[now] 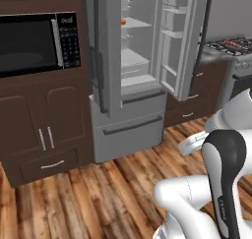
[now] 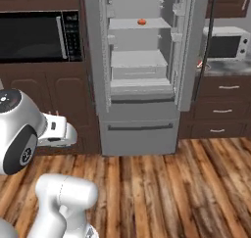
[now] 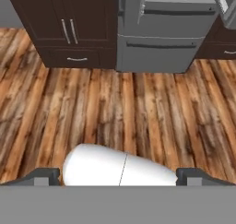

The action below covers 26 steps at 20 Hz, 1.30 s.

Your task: Place the cold items (squash and kiwi) from the fridge in one tupperware on the dining counter. Place the warm items (kebab skewer and hot dog) in the stove area in another tupperware.

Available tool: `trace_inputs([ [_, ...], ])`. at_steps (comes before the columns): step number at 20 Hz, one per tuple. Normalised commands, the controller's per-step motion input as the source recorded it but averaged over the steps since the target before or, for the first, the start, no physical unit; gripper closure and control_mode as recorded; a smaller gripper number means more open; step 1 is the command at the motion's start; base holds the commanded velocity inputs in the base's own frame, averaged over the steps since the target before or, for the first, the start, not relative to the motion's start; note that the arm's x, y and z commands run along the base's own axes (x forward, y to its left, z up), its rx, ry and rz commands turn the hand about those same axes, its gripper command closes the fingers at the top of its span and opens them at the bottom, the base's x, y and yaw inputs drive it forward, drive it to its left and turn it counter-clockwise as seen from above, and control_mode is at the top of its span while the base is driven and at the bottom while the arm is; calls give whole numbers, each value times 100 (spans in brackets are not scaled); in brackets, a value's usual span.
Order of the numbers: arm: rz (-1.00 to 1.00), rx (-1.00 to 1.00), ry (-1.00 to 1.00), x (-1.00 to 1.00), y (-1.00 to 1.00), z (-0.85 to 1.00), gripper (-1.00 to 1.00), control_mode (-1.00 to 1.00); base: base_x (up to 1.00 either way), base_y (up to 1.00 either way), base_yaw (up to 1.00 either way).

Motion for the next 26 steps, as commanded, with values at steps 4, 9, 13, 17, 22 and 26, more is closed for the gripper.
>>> trace_inputs([
  [4, 0, 0, 0, 0, 0, 0, -100, 100, 100, -49, 32],
  [9, 0, 0, 0, 0, 0, 0, -100, 100, 100, -58, 21],
  [13, 0, 0, 0, 0, 0, 0, -100, 100, 100, -64, 21],
  [17, 0, 0, 0, 0, 0, 0, -100, 100, 95, -61, 20],
  [22, 0, 0, 0, 0, 0, 0, -100, 100, 53, -32, 14],
  [26, 0, 0, 0, 0, 0, 0, -100, 100, 29, -14, 5],
])
